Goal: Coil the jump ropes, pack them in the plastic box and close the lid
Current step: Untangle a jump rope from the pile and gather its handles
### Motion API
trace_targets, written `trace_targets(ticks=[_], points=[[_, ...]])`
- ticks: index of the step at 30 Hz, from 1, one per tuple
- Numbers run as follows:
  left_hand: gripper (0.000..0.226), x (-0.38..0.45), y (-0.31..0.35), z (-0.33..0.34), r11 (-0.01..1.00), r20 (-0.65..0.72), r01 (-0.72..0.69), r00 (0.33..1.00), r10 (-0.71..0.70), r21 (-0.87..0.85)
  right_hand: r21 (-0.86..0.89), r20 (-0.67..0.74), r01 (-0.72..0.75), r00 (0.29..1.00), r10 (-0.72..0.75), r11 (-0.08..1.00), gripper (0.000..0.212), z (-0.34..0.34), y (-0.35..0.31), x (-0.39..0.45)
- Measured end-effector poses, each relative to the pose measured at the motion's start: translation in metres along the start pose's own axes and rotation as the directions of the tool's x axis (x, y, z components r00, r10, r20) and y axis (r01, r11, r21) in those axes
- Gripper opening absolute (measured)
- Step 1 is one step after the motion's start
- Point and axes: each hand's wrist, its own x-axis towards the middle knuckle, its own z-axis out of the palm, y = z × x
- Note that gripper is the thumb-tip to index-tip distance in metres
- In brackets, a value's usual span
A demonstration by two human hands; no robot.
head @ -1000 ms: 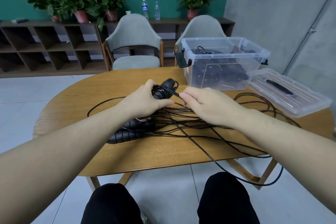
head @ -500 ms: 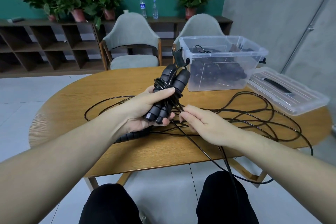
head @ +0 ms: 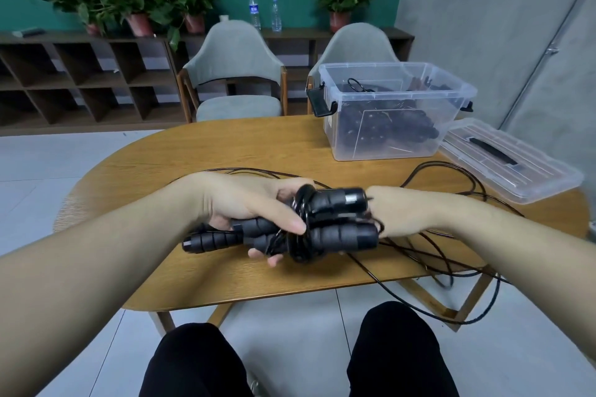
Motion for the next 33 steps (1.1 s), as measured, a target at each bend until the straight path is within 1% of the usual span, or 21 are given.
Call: trace_targets(ticks=[1, 2, 4, 7, 10, 12, 14, 15, 17, 18, 19, 21, 22, 24, 26, 27, 29, 31, 33], points=[[0.048, -0.001, 0.005, 0.001, 0.993, -0.005, 0.071, 0.997, -0.071, 0.093, -0.020, 0.013, -0.040, 0.999, 0.040, 0.999, 0.023, -0.004, -0.001, -0.002], [0.046, 0.000, 0.010, 0.002, 0.970, -0.034, 0.154, 0.988, -0.150, 0.190, -0.034, 0.018, -0.065, 0.998, 0.066, 0.997, 0.030, -0.008, -0.001, -0.003], [0.045, 0.003, 0.018, 0.004, 0.890, -0.112, 0.302, 0.953, -0.280, 0.342, -0.082, 0.034, -0.091, 0.995, 0.094, 0.992, 0.038, -0.014, -0.006, -0.004], [0.048, 0.010, 0.027, 0.007, 0.791, -0.204, 0.417, 0.909, -0.364, 0.447, -0.205, 0.000, -0.132, 0.991, 0.135, 0.970, 0.041, -0.021, -0.019, -0.001], [0.052, 0.019, 0.030, 0.009, 0.664, -0.338, 0.532, 0.846, -0.411, 0.525, -0.329, -0.105, -0.211, 0.977, 0.187, 0.920, 0.048, -0.031, -0.028, 0.003], [0.054, 0.025, 0.028, 0.009, 0.596, -0.464, 0.608, 0.791, -0.398, 0.525, -0.398, -0.176, -0.246, 0.966, 0.190, 0.884, 0.049, -0.034, -0.034, 0.004], [0.060, 0.029, 0.025, 0.008, 0.572, -0.578, 0.648, 0.744, -0.334, 0.503, -0.441, -0.238, -0.264, 0.956, 0.172, 0.858, 0.045, -0.034, -0.039, 0.005], [0.066, 0.030, 0.023, 0.007, 0.580, -0.619, 0.650, 0.729, -0.292, 0.491, -0.456, -0.269, -0.268, 0.950, 0.156, 0.849, 0.041, -0.034, -0.042, 0.005], [0.082, 0.031, 0.018, 0.004, 0.610, -0.676, 0.622, 0.714, -0.184, 0.491, -0.467, -0.323, -0.280, 0.937, 0.133, 0.839, 0.034, -0.033, -0.046, 0.006], [0.087, 0.031, 0.017, 0.003, 0.631, -0.692, 0.602, 0.708, -0.140, 0.488, -0.455, -0.339, -0.286, 0.931, 0.133, 0.844, 0.032, -0.032, -0.047, 0.006], [0.086, 0.031, 0.015, 0.002, 0.677, -0.702, 0.573, 0.703, -0.116, 0.462, -0.430, -0.350, -0.289, 0.927, 0.138, 0.855, 0.030, -0.030, -0.047, 0.006], [0.075, 0.033, 0.011, 0.003, 0.805, -0.721, 0.480, 0.686, -0.098, 0.347, -0.360, -0.376, -0.281, 0.916, 0.138, 0.889, 0.026, -0.023, -0.046, 0.006], [0.068, 0.034, 0.008, 0.002, 0.852, -0.740, 0.427, 0.669, -0.071, 0.304, -0.312, -0.389, -0.266, 0.912, 0.133, 0.912, 0.026, -0.018, -0.045, 0.007], [0.058, 0.037, 0.002, 0.003, 0.924, -0.787, 0.312, 0.617, -0.019, 0.223, -0.187, -0.422, -0.228, 0.897, 0.132, 0.955, 0.026, -0.008, -0.044, 0.008], [0.050, 0.038, -0.002, 0.004, 0.982, -0.812, 0.171, 0.583, -0.032, 0.085, -0.120, -0.463, -0.204, 0.877, 0.127, 0.971, 0.021, 0.001, -0.045, 0.010], [0.048, 0.039, -0.003, 0.005, 0.996, -0.813, 0.091, 0.579, -0.056, -0.004, -0.119, -0.487, -0.195, 0.866, 0.114, 0.974, 0.018, 0.006, -0.045, 0.009], [0.045, 0.040, -0.005, 0.008, 0.983, -0.806, -0.070, 0.584, -0.097, -0.169, -0.155, -0.536, -0.188, 0.840, 0.077, 0.970, 0.013, 0.017, -0.045, 0.007], [0.040, 0.040, -0.006, 0.008, 0.937, -0.799, -0.206, 0.590, -0.111, -0.282, -0.204, -0.573, -0.200, 0.818, 0.049, 0.958, 0.019, 0.025, -0.044, 0.004], [0.033, 0.038, -0.009, 0.007, 0.881, -0.791, -0.305, 0.600, -0.118, -0.362, -0.144, -0.571, -0.169, 0.819, 0.058, 0.975, 0.024, 0.031, -0.041, 0.002]])
